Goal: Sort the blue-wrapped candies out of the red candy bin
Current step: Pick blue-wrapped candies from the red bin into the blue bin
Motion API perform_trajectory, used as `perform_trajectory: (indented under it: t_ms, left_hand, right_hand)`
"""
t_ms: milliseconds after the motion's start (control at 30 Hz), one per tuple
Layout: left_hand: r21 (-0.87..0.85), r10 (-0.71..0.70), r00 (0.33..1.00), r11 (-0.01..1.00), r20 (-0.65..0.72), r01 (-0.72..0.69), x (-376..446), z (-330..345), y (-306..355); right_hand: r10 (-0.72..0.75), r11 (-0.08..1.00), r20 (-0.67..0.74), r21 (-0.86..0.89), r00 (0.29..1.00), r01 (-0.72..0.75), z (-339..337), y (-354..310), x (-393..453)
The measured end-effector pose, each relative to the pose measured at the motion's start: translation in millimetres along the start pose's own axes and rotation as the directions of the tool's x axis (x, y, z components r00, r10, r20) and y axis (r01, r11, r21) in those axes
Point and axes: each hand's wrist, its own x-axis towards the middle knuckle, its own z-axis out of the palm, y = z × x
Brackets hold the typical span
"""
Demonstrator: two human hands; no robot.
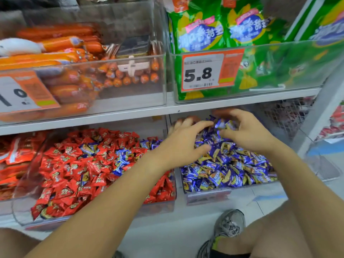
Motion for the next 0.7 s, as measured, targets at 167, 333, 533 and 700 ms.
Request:
perform_trajectory:
  t_ms: [167, 333, 533, 700]
  left_hand:
    - [-0.139, 0.002, 0.952, 0.989, -0.306, -0.047, -60, -9, -35]
    - [0.201, -0.257, 0.956, 0.938, -0.143, 0.282, -111, -26, -114]
    - [0.275, -0.396, 0.915, 0.873, -0.079, 0.402, -147, -44, -160]
    - [0.167, -0.392, 0.914, 0.899, -0.1, 0.404, -146, -52, -163]
  right_hand:
    - [0.008, 0.998, -0.132, 0.062, 0.991, 0.0, 2, 6, -12]
    - [-0.119, 0.991, -0.086, -0.077, 0.989, 0.113, 40, -36, -31]
    - [-0.356, 0.851, 0.374, -0.249, 0.856, 0.462, 124, -101, -6]
    - [-0.124, 0.755, 0.588, -0.467, 0.8, 0.46, 187, -105, 53]
